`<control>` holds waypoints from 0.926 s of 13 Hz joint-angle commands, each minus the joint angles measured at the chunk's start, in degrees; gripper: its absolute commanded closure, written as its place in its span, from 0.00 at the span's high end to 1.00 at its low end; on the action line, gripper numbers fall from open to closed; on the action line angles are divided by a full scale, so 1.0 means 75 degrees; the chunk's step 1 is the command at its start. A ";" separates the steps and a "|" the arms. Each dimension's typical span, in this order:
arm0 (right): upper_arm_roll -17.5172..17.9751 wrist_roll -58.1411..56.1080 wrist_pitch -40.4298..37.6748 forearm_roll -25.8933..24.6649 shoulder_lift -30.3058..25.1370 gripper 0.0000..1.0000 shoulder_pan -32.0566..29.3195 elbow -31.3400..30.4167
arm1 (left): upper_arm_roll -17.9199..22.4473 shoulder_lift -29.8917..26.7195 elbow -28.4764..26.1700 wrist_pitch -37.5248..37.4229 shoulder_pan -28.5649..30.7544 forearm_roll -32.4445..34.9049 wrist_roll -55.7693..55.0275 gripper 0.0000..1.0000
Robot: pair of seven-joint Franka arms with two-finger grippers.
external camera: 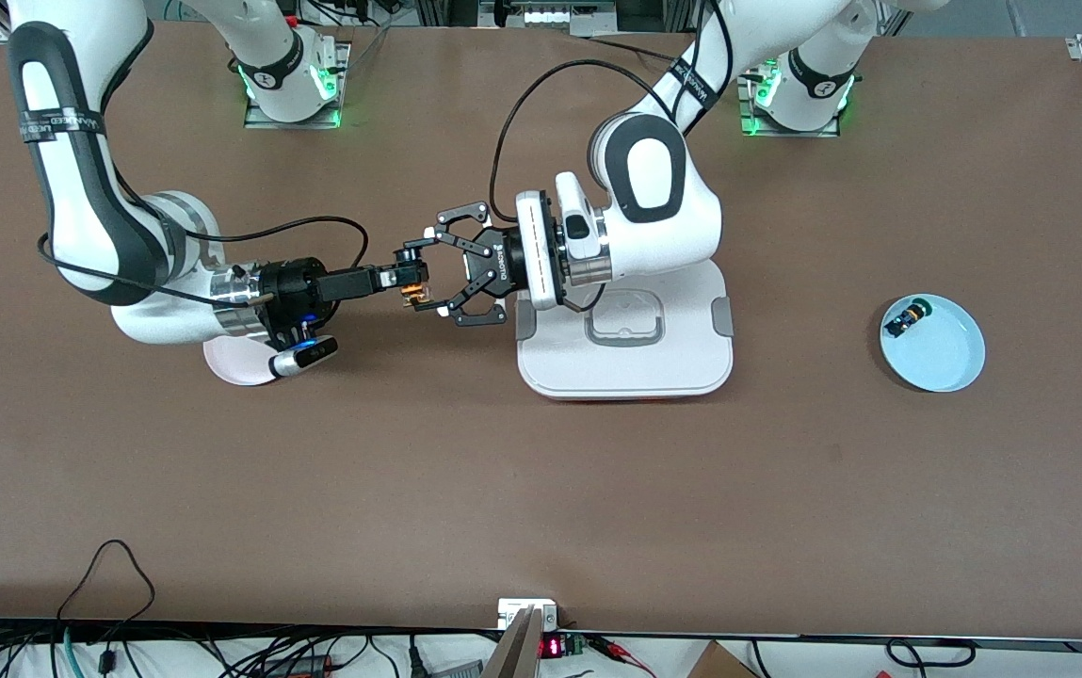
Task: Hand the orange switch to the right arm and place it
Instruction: 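Close the right gripper on the switch held by the left gripper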
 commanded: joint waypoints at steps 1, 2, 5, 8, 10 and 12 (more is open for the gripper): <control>0.0012 -0.0453 -0.0147 0.0185 -0.0013 0.36 -0.0005 -0.0011 | 0.0024 -0.0109 -0.0065 0.0074 -0.0023 -0.0281 0.0020 0.05; 0.0000 -0.0501 -0.0147 0.0185 -0.0001 0.36 -0.0005 0.0000 | 0.0013 -0.0109 -0.0065 0.0074 -0.0023 -0.0281 0.0009 0.05; 0.0000 -0.0513 -0.0147 0.0162 -0.0013 0.36 -0.0005 -0.0011 | 0.0013 -0.0109 -0.0089 0.0074 -0.0023 -0.0327 -0.0003 0.09; 0.0000 -0.0513 -0.0158 0.0150 -0.0024 0.36 -0.0005 -0.0011 | 0.0013 -0.0120 -0.0089 0.0074 -0.0023 -0.0398 -0.0038 0.52; 0.0000 -0.0513 -0.0158 0.0150 -0.0036 0.36 -0.0005 -0.0011 | 0.0013 -0.0120 -0.0089 0.0085 0.0000 -0.0585 -0.0038 1.00; 0.0000 -0.0513 -0.0158 0.0150 -0.0048 0.36 -0.0005 -0.0011 | 0.0024 -0.0120 -0.0089 0.0074 0.0058 -0.0562 0.0066 1.00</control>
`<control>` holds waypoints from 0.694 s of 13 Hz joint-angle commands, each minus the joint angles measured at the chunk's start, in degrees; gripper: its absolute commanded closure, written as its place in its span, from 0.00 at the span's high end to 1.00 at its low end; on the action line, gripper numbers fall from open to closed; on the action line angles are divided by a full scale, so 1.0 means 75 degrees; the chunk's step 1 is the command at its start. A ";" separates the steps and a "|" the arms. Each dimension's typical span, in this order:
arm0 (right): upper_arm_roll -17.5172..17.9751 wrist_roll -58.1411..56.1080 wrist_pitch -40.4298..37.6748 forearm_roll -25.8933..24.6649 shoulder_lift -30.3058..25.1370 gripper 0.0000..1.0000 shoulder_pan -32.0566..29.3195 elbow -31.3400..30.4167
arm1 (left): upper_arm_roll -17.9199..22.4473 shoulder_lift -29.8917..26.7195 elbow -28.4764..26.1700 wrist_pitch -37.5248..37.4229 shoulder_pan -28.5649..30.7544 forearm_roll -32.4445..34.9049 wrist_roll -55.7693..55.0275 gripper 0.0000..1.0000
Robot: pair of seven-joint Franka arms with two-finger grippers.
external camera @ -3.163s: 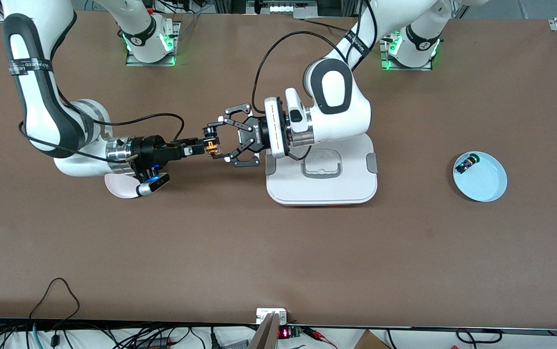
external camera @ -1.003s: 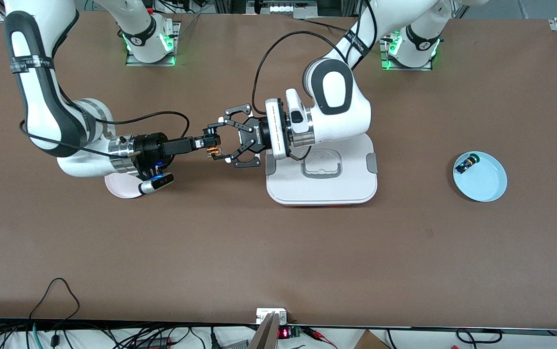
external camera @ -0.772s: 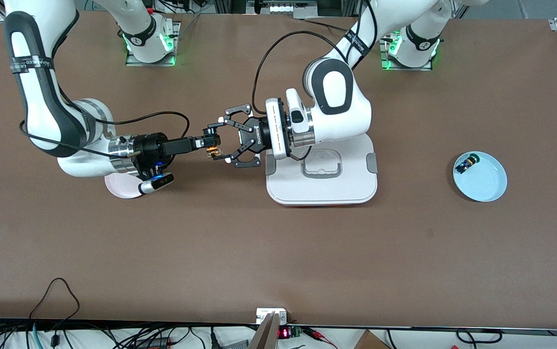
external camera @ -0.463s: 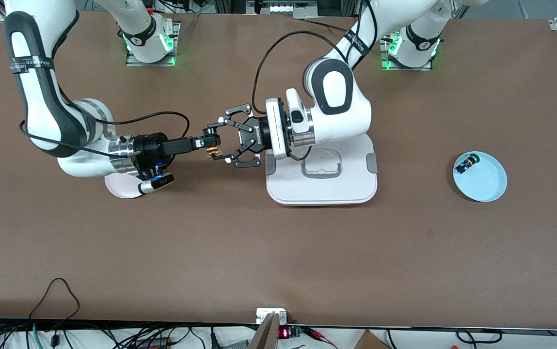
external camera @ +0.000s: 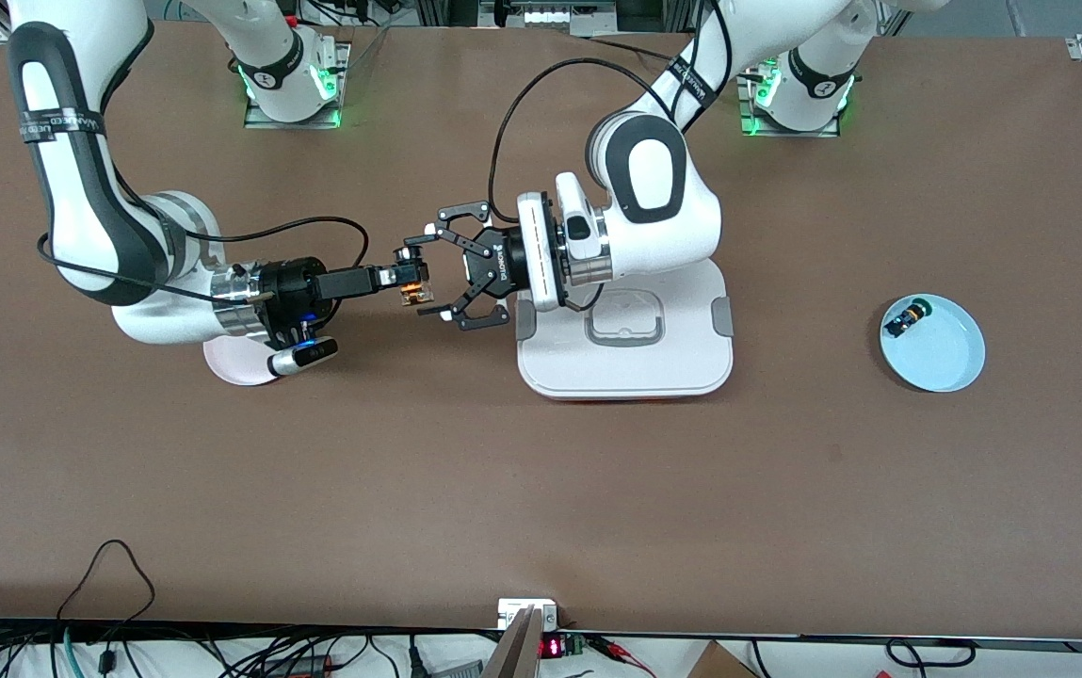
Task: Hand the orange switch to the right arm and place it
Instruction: 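Close the right gripper on the switch held by the left gripper, then open the left gripper and withdraw it while the right gripper holds the switch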
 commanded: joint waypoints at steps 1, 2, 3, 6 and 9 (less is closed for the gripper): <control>0.0000 -0.0150 -0.0116 0.0130 -0.0048 0.36 -0.0007 -0.0013 | 0.0036 -0.0121 -0.0088 0.0048 0.0168 -0.0141 0.0277 1.00; 0.0000 -0.0150 -0.0116 0.0130 -0.0048 0.36 -0.0007 -0.0013 | 0.0083 -0.0168 -0.0053 0.0048 0.0344 -0.0117 0.0523 1.00; 0.0000 -0.0150 -0.0116 0.0130 -0.0048 0.36 -0.0007 -0.0013 | 0.0084 -0.0180 -0.0064 -0.0022 0.0589 -0.0094 0.0687 1.00; 0.0000 -0.0162 -0.0116 0.0095 -0.0060 0.36 -0.0019 -0.0013 | 0.0084 -0.0087 -0.0123 -0.1294 0.1432 0.0640 0.1237 1.00; 0.0000 -0.0162 -0.0116 0.0095 -0.0072 0.36 -0.0031 -0.0013 | 0.0084 -0.0086 -0.0123 -0.2351 0.2486 0.1871 0.1240 1.00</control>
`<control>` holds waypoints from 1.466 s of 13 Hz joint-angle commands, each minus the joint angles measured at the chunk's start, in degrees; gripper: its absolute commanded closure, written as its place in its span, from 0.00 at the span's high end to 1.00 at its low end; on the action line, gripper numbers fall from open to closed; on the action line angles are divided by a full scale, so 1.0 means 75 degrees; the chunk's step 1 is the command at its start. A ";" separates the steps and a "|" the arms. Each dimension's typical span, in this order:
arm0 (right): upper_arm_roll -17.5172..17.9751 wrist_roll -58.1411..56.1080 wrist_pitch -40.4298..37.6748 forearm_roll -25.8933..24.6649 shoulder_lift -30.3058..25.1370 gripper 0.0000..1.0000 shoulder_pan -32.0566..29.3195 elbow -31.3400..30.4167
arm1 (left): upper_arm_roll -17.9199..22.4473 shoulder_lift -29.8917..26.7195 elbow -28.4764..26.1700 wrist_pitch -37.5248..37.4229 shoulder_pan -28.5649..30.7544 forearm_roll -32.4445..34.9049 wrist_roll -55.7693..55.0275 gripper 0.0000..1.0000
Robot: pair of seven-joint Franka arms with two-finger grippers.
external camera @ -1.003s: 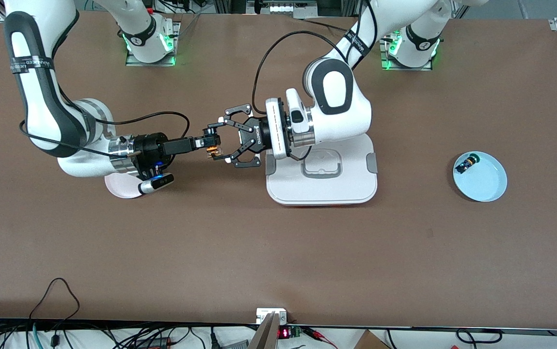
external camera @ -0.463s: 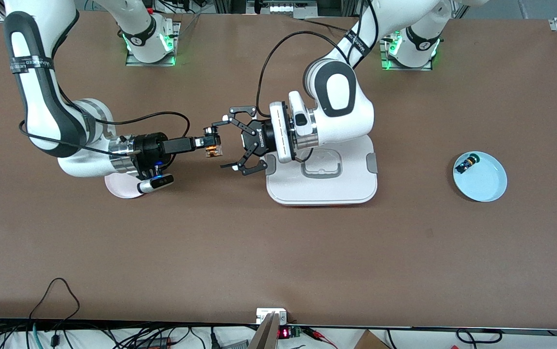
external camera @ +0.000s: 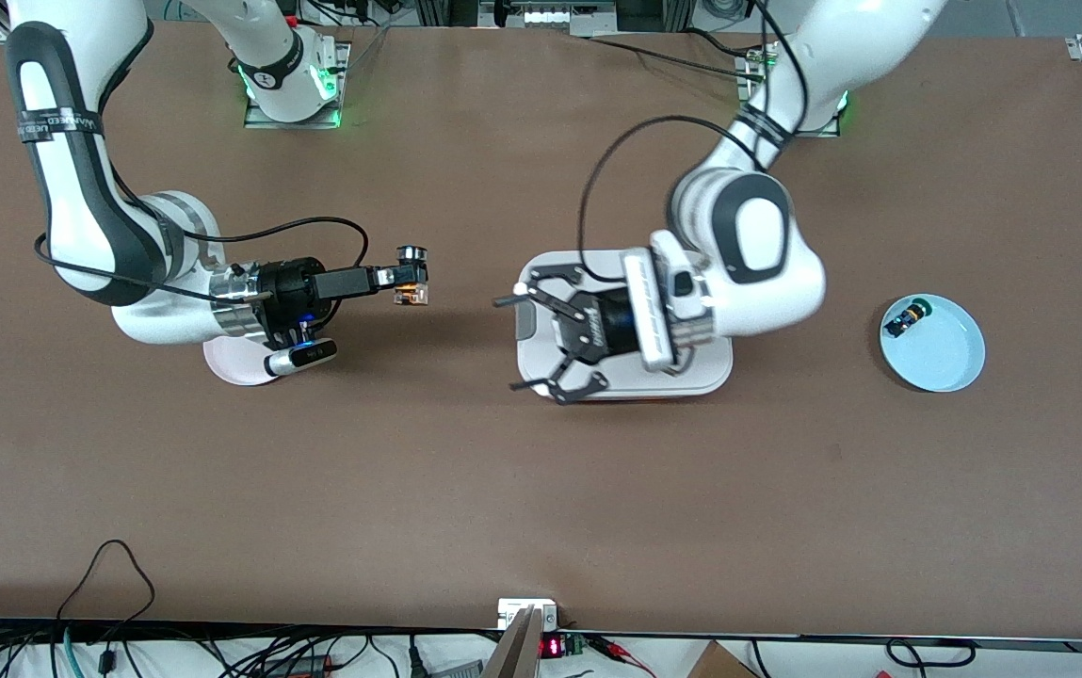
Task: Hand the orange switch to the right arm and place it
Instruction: 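Open the left gripper and withdraw it while the right gripper holds the switch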
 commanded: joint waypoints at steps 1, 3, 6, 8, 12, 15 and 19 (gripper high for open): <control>0.0010 -0.0104 -0.0107 -0.0044 -0.0074 0.36 -0.0046 -0.0031 | -0.0103 -0.0073 -0.0106 -0.0944 0.0845 0.0946 0.0247 1.00; 0.0010 -0.0104 -0.0154 -0.0068 -0.0074 0.36 -0.0046 -0.0031 | -0.0091 -0.0073 -0.0106 -0.1904 0.1560 0.1777 0.0200 1.00; 0.0010 -0.0104 -0.0224 -0.0161 -0.0097 0.36 -0.0151 -0.0031 | -0.0079 -0.0085 -0.0025 -0.3066 0.2544 0.3543 -0.0022 1.00; 0.0010 -0.0115 -0.0446 -0.0360 -0.0109 0.36 -0.0280 -0.0043 | -0.0103 -0.0120 -0.0001 -0.3488 0.3108 0.4859 -0.0362 1.00; -0.0002 -0.0104 -0.0529 -0.1038 -0.0121 0.36 -0.0538 -0.0031 | -0.0091 -0.0143 0.0023 -0.4485 0.4185 0.6945 -0.0351 1.00; -0.0002 -0.0104 -0.0529 -0.1729 -0.0179 0.36 -0.0690 -0.0031 | -0.0068 -0.0143 0.0093 -0.4628 0.4656 0.8538 -0.0444 1.00; -0.0002 -0.0243 -0.0517 -0.2667 -0.0203 0.36 -0.0865 -0.0031 | -0.0056 -0.0167 0.0817 -0.4628 0.4961 1.0975 -0.1683 1.00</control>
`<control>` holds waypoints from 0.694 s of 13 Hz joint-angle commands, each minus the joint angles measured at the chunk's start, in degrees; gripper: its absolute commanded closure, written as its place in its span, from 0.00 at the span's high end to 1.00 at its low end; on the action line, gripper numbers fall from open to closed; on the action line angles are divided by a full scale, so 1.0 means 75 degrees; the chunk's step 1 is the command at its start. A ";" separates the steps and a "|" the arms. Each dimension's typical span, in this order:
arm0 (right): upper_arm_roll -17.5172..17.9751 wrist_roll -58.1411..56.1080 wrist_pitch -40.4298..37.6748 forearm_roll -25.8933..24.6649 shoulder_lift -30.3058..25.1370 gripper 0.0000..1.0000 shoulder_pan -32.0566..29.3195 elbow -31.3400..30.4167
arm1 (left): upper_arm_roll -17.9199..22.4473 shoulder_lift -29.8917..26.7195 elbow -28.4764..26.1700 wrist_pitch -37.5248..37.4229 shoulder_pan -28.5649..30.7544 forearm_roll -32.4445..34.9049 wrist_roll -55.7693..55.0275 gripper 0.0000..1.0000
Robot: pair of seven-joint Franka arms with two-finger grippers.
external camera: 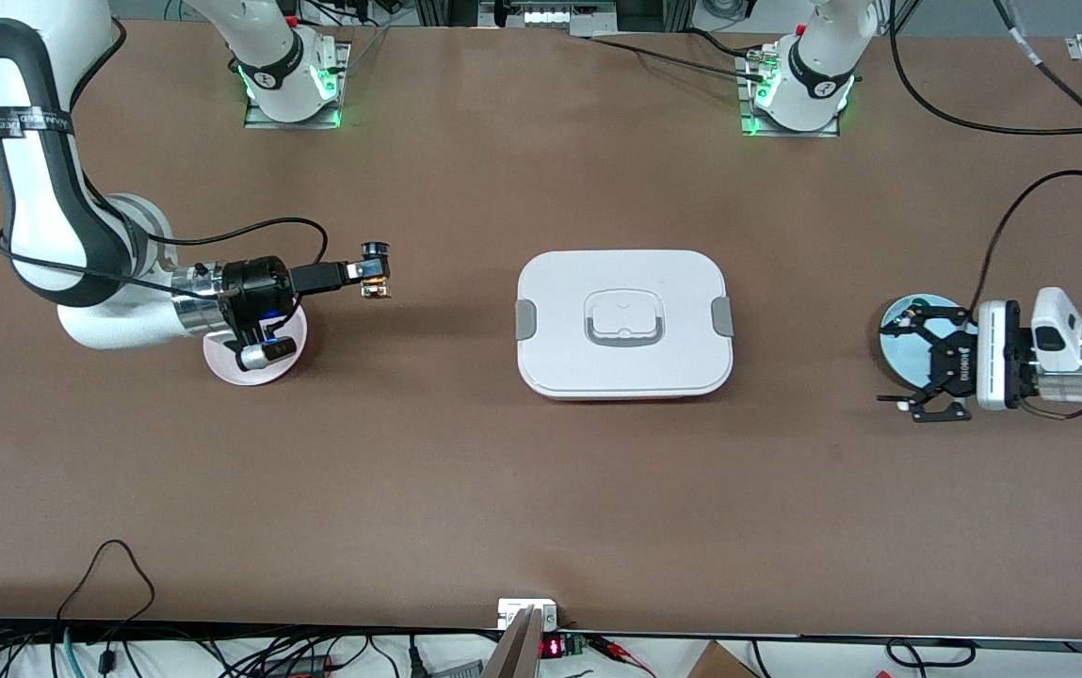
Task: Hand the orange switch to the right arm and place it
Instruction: 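Carry the switch over the white plate while the left gripper returns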
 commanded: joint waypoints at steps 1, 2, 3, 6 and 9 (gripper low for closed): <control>0.0025 -0.0365 -0.0094 -0.0675 -0.0119 0.36 -0.0184 -0.0034 | -0.0068 -0.0127 0.0675 -0.0129 0.0140 0.1406 -0.0960 1.00; 0.0025 -0.0529 -0.0094 -0.0967 -0.0119 0.36 -0.0243 -0.0034 | -0.0068 -0.0139 0.0922 -0.0141 0.0210 0.1713 -0.1113 1.00; 0.0025 -0.0612 -0.0094 -0.1260 -0.0119 0.36 -0.0290 -0.0034 | -0.0068 -0.0151 0.1063 -0.0153 0.0257 0.1925 -0.1196 1.00; 0.0025 -0.1102 -0.0082 -0.2324 -0.0131 0.36 -0.0337 -0.0034 | -0.0068 -0.0571 0.1344 -0.0141 0.0316 0.3058 -0.2142 1.00; 0.0025 -0.2004 -0.0012 -0.3405 -0.0143 0.33 -0.0337 -0.0034 | -0.0150 -0.1005 0.1510 -0.0129 0.0281 0.3800 -0.3011 1.00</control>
